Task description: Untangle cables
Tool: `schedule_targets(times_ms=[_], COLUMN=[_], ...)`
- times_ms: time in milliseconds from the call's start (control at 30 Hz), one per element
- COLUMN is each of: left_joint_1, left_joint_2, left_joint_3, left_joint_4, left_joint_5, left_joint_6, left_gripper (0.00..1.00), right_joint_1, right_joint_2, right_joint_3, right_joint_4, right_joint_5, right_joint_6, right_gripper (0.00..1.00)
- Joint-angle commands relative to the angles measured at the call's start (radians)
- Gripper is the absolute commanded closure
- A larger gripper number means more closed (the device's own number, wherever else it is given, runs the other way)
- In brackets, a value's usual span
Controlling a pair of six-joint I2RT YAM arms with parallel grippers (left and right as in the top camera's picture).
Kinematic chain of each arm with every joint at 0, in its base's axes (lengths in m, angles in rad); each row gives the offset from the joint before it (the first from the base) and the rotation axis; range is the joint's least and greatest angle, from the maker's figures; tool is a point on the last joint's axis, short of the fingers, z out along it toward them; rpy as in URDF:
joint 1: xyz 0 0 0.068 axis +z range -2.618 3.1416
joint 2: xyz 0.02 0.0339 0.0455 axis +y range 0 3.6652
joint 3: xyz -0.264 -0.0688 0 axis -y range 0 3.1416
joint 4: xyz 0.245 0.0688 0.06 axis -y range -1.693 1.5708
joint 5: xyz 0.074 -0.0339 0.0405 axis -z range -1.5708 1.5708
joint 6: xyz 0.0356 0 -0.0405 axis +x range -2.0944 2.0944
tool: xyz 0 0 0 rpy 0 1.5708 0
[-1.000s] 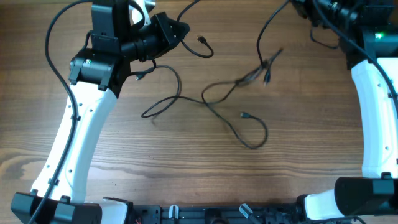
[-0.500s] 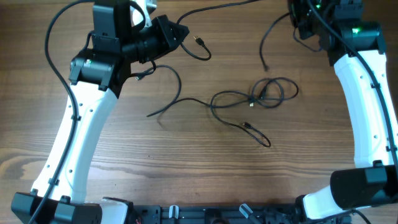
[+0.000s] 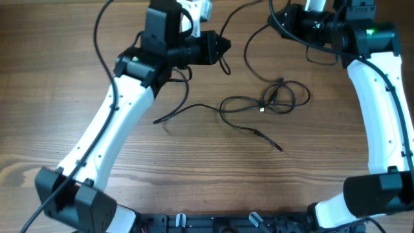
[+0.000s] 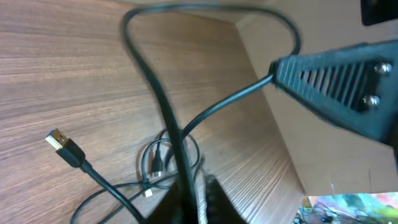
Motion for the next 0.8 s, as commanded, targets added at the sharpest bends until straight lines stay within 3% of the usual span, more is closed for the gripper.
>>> schedule_targets(times_ms=[0,67,167,267,300,367,500,767], left_joint_1=[-0.023,-0.028,-0.039,-0.043,-0.043,-0.043,-0.043,-0.042], left_joint_2=[0.017,0.017,0.017,0.019,0.021,0.025,0.026,0.026], left_joint_3=[-0.001,-0.001,-0.001,-0.001,-0.001,-0.001,-0.001,-0.001], left_joint_4=[0.056,0.089,0.093,0.09,0.09,0.089,0.091,0.091], left_joint_5=[0.003,0.006,0.006,0.005,0.005,0.005,0.005,0.005], left_joint_6=[-0.014,-0.014,-0.014,-0.014,-0.013,-0.013,-0.013,-0.014], left_gripper=[0.63,0.35,0.18,0.17,0.17,0.17,0.18,0.21], right_joint_1=[0.012,0.002,0.004,0.011,0.013,0.017,0.017,0.02], right_joint_2=[0.069,0.113,0.173,0.225,0.238,0.268,0.295,0.295], right_joint_3=[0.007,0.007,0.007,0.007,0.007,0.007,0.007,0.007], right_joint_4=[-0.003,0.005,0.014,0.026,0.029,0.056,0.136,0.214], right_joint_5=[-0.074,-0.114,-0.164,-0.219,-0.234,-0.331,-0.481,-0.668], right_joint_6=[0.027,0.036,0.052,0.05,0.049,0.022,0.034,0.029], right_gripper=[0.92,0.93,0.94,0.9,0.84,0.62,0.46,0.34])
